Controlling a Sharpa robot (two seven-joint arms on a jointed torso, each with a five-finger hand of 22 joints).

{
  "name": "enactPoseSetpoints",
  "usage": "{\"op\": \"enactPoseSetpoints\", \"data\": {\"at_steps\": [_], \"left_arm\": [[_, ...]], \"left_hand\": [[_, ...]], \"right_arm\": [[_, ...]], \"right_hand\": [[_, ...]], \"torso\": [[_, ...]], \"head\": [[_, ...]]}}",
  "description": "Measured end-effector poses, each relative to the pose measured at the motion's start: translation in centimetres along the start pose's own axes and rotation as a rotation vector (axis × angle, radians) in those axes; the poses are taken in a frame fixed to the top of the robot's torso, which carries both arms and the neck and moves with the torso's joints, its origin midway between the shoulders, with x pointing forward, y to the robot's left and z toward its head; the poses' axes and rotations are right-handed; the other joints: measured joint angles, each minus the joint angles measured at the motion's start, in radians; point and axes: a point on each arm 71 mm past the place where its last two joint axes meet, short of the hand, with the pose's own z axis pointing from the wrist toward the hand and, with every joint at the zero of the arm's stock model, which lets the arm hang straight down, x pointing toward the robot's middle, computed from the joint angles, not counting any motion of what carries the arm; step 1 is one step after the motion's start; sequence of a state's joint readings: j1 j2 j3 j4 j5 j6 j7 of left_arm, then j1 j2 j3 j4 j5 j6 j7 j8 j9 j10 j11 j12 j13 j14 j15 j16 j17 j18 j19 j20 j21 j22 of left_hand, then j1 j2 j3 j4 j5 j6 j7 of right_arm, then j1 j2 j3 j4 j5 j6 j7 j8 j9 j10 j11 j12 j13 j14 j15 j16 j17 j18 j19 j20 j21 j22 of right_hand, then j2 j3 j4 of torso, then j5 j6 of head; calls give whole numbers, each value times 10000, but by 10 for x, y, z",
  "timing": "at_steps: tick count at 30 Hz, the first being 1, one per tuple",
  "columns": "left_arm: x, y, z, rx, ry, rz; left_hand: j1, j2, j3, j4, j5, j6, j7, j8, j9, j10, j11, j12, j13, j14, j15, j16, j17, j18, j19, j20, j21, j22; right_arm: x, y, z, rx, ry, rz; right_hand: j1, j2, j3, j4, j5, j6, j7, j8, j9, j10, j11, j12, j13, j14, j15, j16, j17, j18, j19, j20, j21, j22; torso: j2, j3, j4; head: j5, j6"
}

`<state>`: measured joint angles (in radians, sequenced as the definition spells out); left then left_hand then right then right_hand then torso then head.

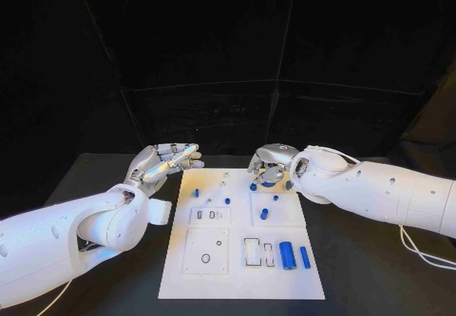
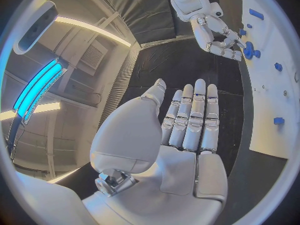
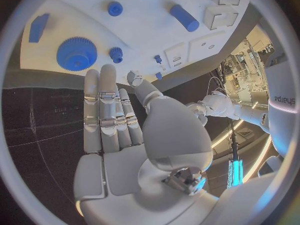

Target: Assemble the parts on the task board

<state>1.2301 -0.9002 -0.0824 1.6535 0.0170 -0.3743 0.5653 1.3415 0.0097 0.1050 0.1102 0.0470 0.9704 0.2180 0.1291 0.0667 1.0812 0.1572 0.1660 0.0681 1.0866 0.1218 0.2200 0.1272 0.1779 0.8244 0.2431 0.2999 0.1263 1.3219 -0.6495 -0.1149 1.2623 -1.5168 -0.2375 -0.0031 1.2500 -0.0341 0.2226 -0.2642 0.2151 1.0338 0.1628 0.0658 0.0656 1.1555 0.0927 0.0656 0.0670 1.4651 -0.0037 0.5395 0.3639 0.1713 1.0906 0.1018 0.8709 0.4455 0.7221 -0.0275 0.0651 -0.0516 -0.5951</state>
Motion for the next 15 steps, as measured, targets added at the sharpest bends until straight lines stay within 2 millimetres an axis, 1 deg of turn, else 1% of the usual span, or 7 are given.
{"op": "enactPoseSetpoints", "data": {"at_steps": [1,5,8,10,12,13,15], "left_arm": [[1,0,0,-1,35,-17],[2,-1,-1,-5,87,-42],[3,-1,-1,-10,116,-55],[3,0,-1,-13,127,-59],[3,0,-1,-18,135,-62],[3,0,-1,-20,139,-63],[3,0,-1,-25,143,-63]], "left_hand": [[0,0,0,0,0,0,0,0,0,0,0,0,0,0,0,0,0,0,0,0,0,0],[0,0,0,0,0,0,0,0,0,0,0,0,0,0,0,-40,-1,0,0,0,0,1],[0,0,0,0,0,0,0,-1,0,0,0,0,-1,0,0,-40,-1,0,0,0,0,1],[0,0,0,0,0,0,0,-48,0,-1,0,0,-10,0,0,-40,-1,0,0,0,0,1],[0,0,0,0,0,-1,0,-49,0,-1,0,0,-9,0,0,-40,-2,0,0,0,0,1],[0,0,0,0,0,-1,0,-49,0,-1,0,-28,-9,0,0,-40,-2,0,0,0,0,-6],[0,0,17,-16,0,-1,0,-49,-6,-1,0,-36,-9,0,0,-40,-2,-1,0,0,-1,-10]], "right_arm": [[0,0,1,12,49,-75],[1,1,2,31,177,-242],[2,1,2,63,296,-360],[3,0,2,90,364,-419],[3,-1,2,113,439,-471],[4,-1,2,123,471,-490],[4,-2,2,141,540,-529]], "right_hand": [[0,0,-1,0,0,-42,-43,0,4,0,0,0,0,0,0,332,215,-1,4,-5,161,91],[0,0,-1,0,49,-72,-14,0,7,0,0,0,0,0,0,983,621,0,55,-14,524,321],[0,0,26,27,123,-128,-22,0,7,-71,0,0,0,0,0,1721,1206,-1,251,3,1113,987],[0,0,26,27,123,-128,-21,0,7,-107,37,0,0,-1,0,2010,1473,-1,305,-16,1317,1229],[0,0,54,55,180,-128,-21,0,7,-108,37,0,0,0,0,2339,1774,0,361,33,1533,1496],[0,0,54,55,180,-128,-21,0,7,-108,37,0,0,-1,0,2477,1902,0,393,2,1628,1608],[0,0,109,56,219,-128,-22,0,6,-108,37,0,-1,-1,0,2773,2181,-1,459,26,1827,1864]], "torso": [[24,1,8],[104,13,27],[148,32,39],[171,42,44],[190,50,46],[197,52,46],[214,58,46]], "head": [[-8,-5],[-4,12],[12,22],[11,24],[-22,24],[-29,24],[-33,17]]}}
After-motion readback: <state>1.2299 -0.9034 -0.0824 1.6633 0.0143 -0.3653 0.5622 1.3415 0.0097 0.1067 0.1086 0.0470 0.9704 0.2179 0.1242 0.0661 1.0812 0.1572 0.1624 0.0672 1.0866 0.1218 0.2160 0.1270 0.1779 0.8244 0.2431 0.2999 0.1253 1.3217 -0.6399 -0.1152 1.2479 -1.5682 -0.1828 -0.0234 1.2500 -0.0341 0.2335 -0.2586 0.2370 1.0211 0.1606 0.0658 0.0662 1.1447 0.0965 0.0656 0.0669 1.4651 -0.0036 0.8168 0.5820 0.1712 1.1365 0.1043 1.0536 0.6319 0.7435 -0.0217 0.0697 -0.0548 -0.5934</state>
